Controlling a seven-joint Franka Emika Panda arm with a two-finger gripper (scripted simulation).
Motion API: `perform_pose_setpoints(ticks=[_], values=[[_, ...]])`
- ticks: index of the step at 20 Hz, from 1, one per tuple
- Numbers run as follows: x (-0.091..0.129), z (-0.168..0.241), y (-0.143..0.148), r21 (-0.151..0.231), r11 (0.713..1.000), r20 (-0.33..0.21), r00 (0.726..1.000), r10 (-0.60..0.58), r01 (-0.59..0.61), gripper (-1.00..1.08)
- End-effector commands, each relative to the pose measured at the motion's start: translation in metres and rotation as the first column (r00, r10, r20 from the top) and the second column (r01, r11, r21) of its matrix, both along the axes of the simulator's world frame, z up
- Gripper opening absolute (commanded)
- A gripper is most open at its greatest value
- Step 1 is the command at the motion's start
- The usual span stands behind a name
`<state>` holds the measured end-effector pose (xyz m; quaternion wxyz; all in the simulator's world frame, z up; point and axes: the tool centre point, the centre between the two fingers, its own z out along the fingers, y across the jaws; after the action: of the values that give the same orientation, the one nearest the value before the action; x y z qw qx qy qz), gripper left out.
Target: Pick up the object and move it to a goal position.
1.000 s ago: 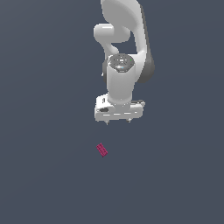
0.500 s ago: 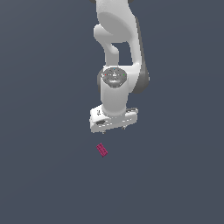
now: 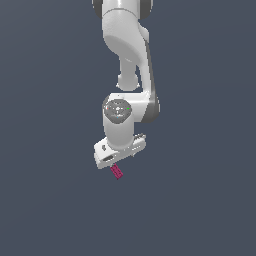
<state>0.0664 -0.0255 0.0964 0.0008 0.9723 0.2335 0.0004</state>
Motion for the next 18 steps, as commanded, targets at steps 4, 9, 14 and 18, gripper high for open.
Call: perform_pose_setpoints(ticks=[4,9,14,18], values=[[0.011,-0.019,-0.015,0.000,0.996,-0.001,0.996,0.090,-0.090,1.00],[0.016,-0.030,-0.023,0.001,0.990,-0.001,0.990,0.138,-0.138,1.00],[0.018,-0.034,-0.026,0.001,0.988,-0.001,0.988,0.157,-0.157,1.00],[0.017,-0.035,-0.026,0.001,0.988,-0.002,0.988,0.154,-0.154,1.00]])
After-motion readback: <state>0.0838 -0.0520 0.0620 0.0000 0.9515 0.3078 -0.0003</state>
